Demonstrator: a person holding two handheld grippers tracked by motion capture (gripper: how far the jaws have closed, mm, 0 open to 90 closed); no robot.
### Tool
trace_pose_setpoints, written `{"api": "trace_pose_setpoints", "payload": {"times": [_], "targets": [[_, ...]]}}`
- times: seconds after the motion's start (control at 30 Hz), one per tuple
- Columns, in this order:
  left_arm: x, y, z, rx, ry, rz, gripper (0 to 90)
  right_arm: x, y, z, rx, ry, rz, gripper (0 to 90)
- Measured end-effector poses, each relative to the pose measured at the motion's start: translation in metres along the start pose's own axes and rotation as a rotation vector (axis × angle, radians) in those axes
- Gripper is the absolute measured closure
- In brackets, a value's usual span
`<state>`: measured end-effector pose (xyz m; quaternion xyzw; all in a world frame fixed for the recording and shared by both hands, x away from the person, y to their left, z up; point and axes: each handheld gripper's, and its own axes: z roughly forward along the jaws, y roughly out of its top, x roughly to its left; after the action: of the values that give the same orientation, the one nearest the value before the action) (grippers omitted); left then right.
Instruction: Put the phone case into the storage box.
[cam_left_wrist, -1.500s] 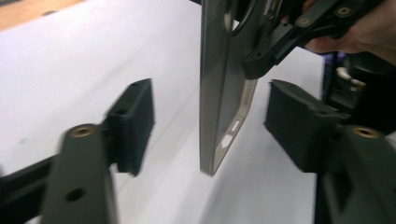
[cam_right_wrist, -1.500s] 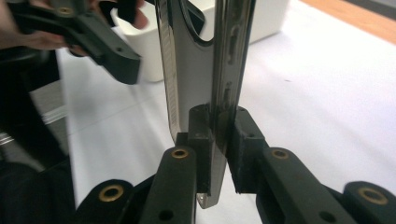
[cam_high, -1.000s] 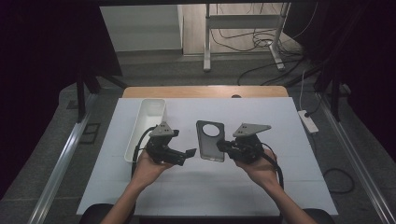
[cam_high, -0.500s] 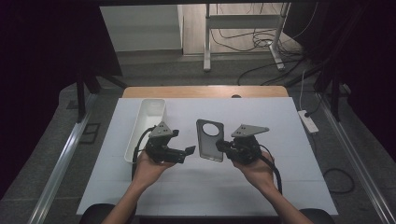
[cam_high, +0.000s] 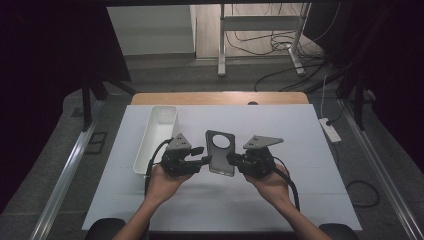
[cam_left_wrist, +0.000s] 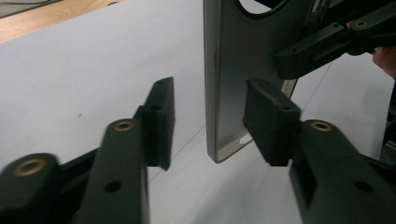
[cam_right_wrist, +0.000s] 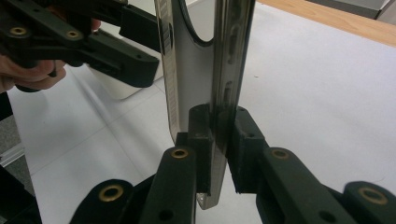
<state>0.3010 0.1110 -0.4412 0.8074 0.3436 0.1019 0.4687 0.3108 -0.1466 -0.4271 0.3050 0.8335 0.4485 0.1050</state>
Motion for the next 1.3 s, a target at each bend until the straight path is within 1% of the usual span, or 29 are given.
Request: {"api": "trace_pose_setpoints", "payload": {"times": [0.17,0.2,0.23,0.27,0.3,0.33,0.37,0.4,0.47,0.53,0.57,0.6,0.67,0.73,0.8,0.87,0.97,1.07,1.13,1.2,1.3], "targets": [[0.001,0.000,0.000,-0.004,-0.005,-0.010,67.1,0.002,0.000,0.001,0.001,0.007,0.000,80.6],[0.000,0.000,0.000,-0.006,-0.004,-0.011,67.1,0.002,0.000,0.001,0.000,0.009,-0.002,80.6],[0.001,0.000,0.000,-0.006,-0.010,-0.012,69.2,0.003,0.000,0.001,0.000,0.013,-0.002,80.6],[0.001,0.000,0.000,-0.004,-0.020,-0.018,74.9,0.004,0.000,0.002,0.003,0.020,-0.001,80.6],[0.001,0.000,0.000,-0.004,-0.020,-0.018,77.8,0.004,0.000,0.002,0.003,0.020,-0.001,80.6],[0.001,-0.001,0.000,-0.003,-0.025,-0.021,77.8,0.005,0.000,0.002,0.003,0.020,-0.002,80.6],[0.002,-0.001,0.000,-0.001,-0.025,-0.025,81.2,0.005,0.000,0.002,0.006,0.019,-0.006,80.5],[0.002,-0.001,-0.001,-0.001,-0.029,-0.029,82.1,0.005,0.000,0.002,0.007,0.020,-0.003,80.5],[0.003,-0.001,-0.001,0.002,-0.029,-0.034,83.2,0.005,0.000,0.002,0.007,0.023,-0.001,80.4],[0.003,-0.001,-0.001,0.002,-0.026,-0.048,84.5,0.003,0.000,0.003,0.016,0.048,0.014,80.2],[0.003,-0.001,0.000,-0.001,-0.021,-0.056,84.5,0.003,0.000,0.003,0.016,0.048,0.014,80.2],[0.003,-0.001,-0.001,0.000,-0.010,-0.059,85.9,0.003,0.000,0.003,0.020,0.070,0.016,80.0],[0.003,-0.001,-0.001,-0.002,0.008,-0.069,86.6,0.005,0.000,0.004,0.019,0.076,0.014,79.8],[0.003,-0.001,-0.001,-0.005,0.020,-0.078,88.3,0.008,0.001,0.005,0.018,0.102,0.006,79.4],[0.001,0.000,-0.001,-0.001,0.035,-0.074,88.6,0.011,0.001,0.006,0.019,0.112,-0.001,78.8],[0.000,0.000,0.000,0.000,0.046,-0.070,88.8,0.014,0.001,0.007,0.026,0.106,-0.015,78.1],[0.000,0.000,0.000,0.000,0.048,-0.074,88.8,0.013,0.001,0.007,0.022,0.109,-0.008,77.8],[0.000,0.001,0.000,0.002,0.053,-0.073,88.9,0.013,0.002,0.006,0.023,0.112,-0.012,76.8],[0.000,0.000,0.001,0.012,0.075,-0.064,88.9,0.015,0.002,0.006,0.024,0.111,-0.017,72.7],[0.000,0.000,0.001,0.013,0.078,-0.065,88.9,0.016,0.002,0.006,0.022,0.110,-0.018,71.4],[0.001,0.000,0.000,0.014,0.093,-0.063,88.9,0.015,0.003,0.005,0.023,0.100,-0.018,66.2]]}}
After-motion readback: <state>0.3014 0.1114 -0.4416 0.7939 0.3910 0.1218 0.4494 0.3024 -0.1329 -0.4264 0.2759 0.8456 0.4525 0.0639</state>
